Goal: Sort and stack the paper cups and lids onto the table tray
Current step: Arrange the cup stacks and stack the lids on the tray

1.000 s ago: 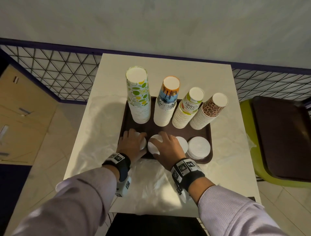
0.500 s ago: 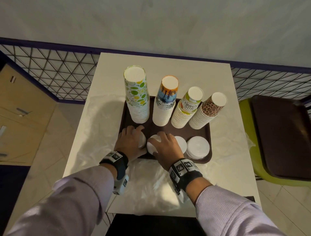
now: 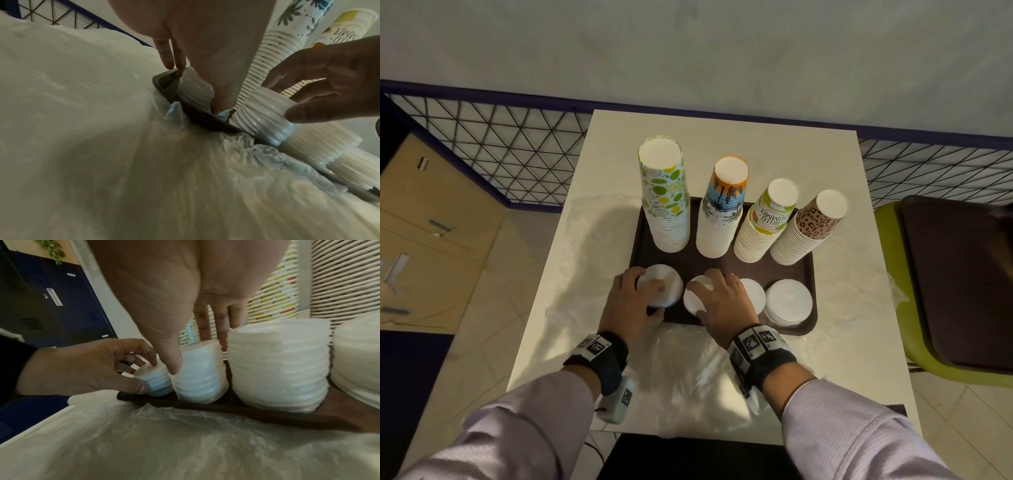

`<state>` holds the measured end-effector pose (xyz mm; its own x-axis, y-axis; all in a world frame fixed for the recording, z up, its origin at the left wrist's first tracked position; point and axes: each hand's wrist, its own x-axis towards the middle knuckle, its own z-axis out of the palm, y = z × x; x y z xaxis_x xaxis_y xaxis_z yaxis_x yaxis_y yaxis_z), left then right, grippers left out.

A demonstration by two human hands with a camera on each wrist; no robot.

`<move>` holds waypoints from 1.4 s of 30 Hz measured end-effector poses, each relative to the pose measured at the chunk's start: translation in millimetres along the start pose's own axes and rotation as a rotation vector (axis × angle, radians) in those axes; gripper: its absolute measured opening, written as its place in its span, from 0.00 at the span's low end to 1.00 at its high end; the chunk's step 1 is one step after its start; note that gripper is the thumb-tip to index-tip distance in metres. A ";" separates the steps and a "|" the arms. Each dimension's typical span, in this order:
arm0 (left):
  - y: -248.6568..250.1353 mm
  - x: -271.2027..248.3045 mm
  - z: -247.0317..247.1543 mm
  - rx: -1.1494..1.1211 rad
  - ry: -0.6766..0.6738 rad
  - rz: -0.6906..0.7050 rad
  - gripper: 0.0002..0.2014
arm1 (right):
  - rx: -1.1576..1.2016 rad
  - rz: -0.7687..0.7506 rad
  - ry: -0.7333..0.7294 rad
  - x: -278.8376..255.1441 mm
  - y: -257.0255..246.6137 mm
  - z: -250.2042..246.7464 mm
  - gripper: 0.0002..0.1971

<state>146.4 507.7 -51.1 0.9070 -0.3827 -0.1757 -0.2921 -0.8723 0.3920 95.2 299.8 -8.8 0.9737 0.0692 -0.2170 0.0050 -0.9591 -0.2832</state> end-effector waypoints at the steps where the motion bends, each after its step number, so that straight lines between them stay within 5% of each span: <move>1: -0.4 1.6 0.6 -0.003 -0.004 0.003 0.25 | -0.002 -0.001 0.001 -0.2 0.0 -0.1 0.29; 15: 8.4 21.4 -12.6 -0.009 0.002 -0.016 0.26 | -0.023 -0.017 0.028 0.9 -0.2 4.0 0.29; 19: 19.9 10.4 -21.1 -0.002 0.087 -0.021 0.31 | 0.004 -0.022 0.052 -2.3 -0.5 -1.0 0.29; 22: 31.2 -6.1 -23.7 -0.171 0.181 -0.026 0.23 | 0.106 -0.037 0.167 -11.1 1.6 -12.8 0.27; 26: 49.3 -21.3 -12.7 -0.428 0.012 -0.132 0.10 | 0.277 0.055 0.383 -23.4 20.8 -26.1 0.25; 28: 55.4 -18.9 -2.2 -0.484 -0.056 -0.213 0.13 | 0.262 0.128 0.394 -26.2 34.2 -29.2 0.24; 31: 62.8 -10.4 11.2 -0.457 -0.105 -0.250 0.21 | 0.168 0.142 0.289 -17.9 42.4 -34.3 0.21; 35: 72.3 -3.0 23.2 -0.442 -0.139 -0.280 0.26 | -0.033 0.046 -0.060 12.2 31.5 -42.2 0.23; 42: 83.1 4.2 19.7 -0.471 -0.211 -0.439 0.27 | -0.022 0.028 -0.372 45.6 22.4 -47.4 0.22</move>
<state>119.9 427.7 -37.1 0.8186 -0.1162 -0.5625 0.2966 -0.7531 0.5872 150.5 268.4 19.3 0.8241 0.1344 -0.5503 -0.0114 -0.9673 -0.2534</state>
